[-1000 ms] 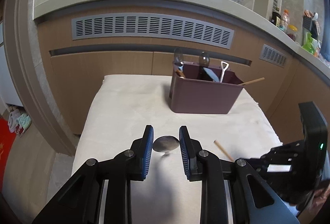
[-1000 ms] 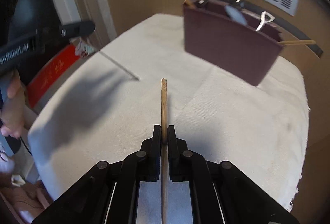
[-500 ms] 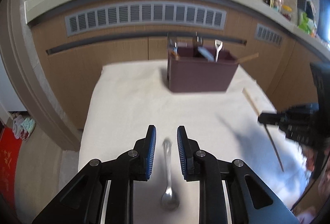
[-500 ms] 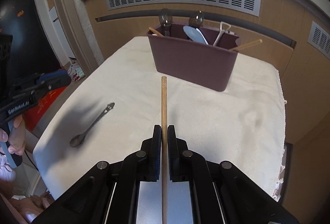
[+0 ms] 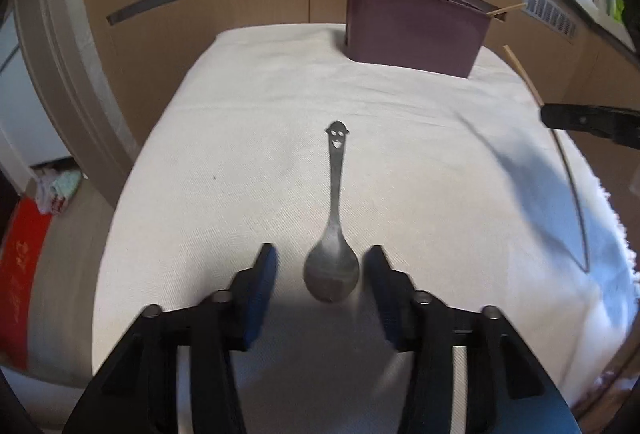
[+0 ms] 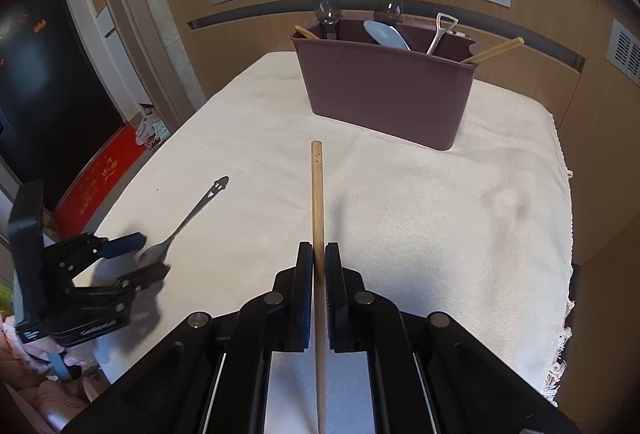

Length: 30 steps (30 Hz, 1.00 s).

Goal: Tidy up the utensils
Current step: 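Grasp the wooden chopstick with the right tool while the left tool grasps the metal spoon, then lift the chopstick and spoon into the caddy and open both tools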

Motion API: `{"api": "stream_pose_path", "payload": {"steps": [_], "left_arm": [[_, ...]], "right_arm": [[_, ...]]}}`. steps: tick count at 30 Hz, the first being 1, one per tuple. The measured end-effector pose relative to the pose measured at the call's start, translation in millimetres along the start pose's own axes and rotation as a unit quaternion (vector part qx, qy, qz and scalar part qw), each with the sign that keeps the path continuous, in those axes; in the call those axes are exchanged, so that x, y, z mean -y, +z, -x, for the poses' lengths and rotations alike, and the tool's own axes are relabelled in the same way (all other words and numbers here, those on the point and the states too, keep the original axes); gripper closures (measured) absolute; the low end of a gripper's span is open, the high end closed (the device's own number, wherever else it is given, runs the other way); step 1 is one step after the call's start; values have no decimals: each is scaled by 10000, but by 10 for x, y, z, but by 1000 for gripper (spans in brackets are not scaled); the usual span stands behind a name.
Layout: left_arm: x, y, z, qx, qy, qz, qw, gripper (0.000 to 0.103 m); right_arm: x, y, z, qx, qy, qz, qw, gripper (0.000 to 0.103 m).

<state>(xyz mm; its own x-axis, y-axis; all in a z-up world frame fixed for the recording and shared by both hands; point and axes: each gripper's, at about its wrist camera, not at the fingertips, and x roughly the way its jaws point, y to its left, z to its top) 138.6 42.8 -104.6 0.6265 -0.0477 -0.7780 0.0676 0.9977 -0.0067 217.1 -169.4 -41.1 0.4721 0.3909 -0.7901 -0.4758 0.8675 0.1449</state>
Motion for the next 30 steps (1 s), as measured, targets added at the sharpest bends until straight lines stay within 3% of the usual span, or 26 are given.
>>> {"api": "stream_pose_path", "payload": {"steps": [5, 11, 13, 23, 26, 30], "left_arm": [[-29, 44, 162, 231, -139, 92, 9996, 74], [18, 427, 734, 1193, -211, -94, 9926, 74], [37, 557, 808, 1357, -246, -169, 9903, 74], [176, 1030, 965, 1684, -574, -224, 9838, 74], [219, 1258, 1111, 1863, -787, -265, 9790, 74], [259, 1805, 1400, 2291, -1097, -374, 9665, 74]], "right_arm": [[24, -11, 104, 94, -39, -79, 9999, 98], [64, 91, 376, 517, -34, -232, 9984, 98], [64, 121, 450, 633, -49, -234, 9977, 98], [51, 256, 677, 939, -102, -165, 9954, 98], [62, 365, 800, 1096, -52, -167, 9938, 98], [49, 753, 1208, 1685, -264, 39, 9853, 98]]}}
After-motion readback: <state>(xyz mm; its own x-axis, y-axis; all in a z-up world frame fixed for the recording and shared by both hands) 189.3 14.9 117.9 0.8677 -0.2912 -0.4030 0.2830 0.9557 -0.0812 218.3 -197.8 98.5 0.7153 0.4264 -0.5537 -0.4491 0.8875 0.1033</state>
